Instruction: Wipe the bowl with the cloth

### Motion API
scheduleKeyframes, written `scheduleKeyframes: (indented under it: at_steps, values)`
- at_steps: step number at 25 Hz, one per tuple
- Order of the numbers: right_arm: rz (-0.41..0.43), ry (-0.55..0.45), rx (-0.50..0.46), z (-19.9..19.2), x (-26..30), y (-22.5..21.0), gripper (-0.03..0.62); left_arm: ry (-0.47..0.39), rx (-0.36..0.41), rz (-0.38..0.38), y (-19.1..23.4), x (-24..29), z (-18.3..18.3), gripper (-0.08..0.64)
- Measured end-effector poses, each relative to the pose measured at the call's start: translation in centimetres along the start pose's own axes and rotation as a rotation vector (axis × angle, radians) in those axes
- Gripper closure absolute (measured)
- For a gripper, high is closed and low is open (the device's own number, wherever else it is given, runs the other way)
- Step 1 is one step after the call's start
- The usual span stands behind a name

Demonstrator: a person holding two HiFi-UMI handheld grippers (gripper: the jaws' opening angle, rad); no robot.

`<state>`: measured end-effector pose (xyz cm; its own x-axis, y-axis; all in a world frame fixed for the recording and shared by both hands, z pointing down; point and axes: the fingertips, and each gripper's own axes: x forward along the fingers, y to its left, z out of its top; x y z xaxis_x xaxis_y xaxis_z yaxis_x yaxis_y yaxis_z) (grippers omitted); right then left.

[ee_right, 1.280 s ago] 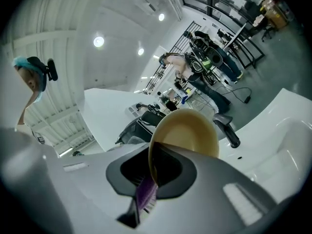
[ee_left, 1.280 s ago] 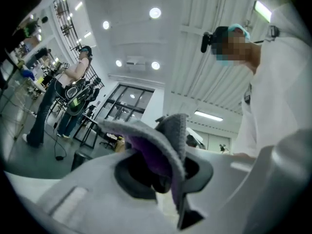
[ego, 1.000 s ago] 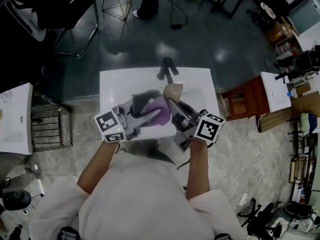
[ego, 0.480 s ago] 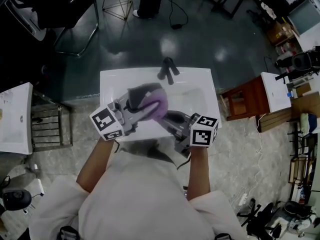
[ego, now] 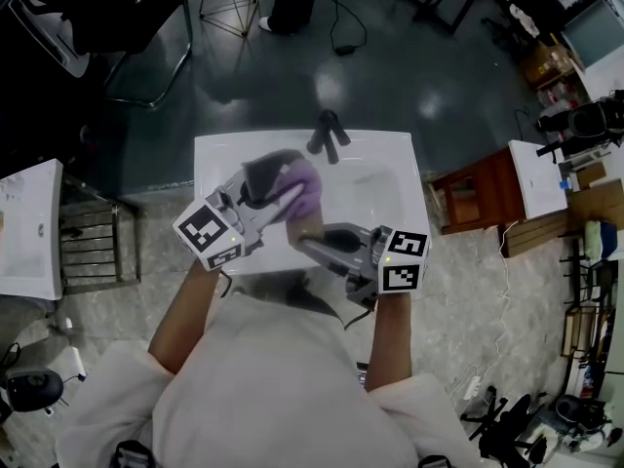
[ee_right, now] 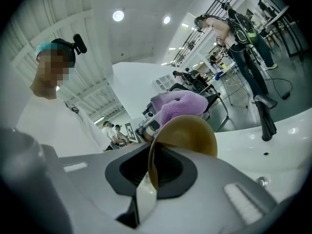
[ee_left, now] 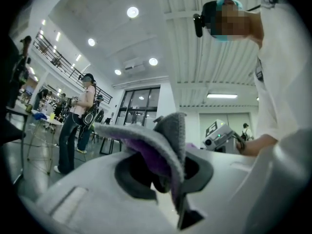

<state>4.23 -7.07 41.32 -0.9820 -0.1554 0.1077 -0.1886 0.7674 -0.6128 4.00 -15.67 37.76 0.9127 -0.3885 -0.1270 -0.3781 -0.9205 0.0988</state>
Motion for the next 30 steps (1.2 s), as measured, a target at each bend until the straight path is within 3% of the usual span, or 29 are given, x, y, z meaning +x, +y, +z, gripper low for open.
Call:
scheduleKeyframes:
  at_steps: [7,13,15,21,30]
  values:
    - [0.089,0.003,-0.046,-0.1,0.0,1.8,0.566,-0.019,-0.05,0.046,1.4,-0.8,-1.0,0.492]
    - [0.137,-0.066,-0.035,0.8,-0.1,2.5,0.573,0.024,0.046,0.161,2.9,-1.8,-2.6,0.494]
    - [0.144,-0.076,-0.047,1.3,-0.2,2.8,0.574,0.026,0.04,0.171,3.0,-2.3,-3.1,0.493]
    - [0.148,-0.195,-0.032,4.0,-1.3,2.8,0.579,0.034,0.006,0.087,1.2,-2.2,-4.1,0.492]
    - [0.025,-0.197,-0.049,4.5,-1.4,1.1,0.58,-0.043,-0.192,0.037,-0.1,-2.7,-4.3,0.492]
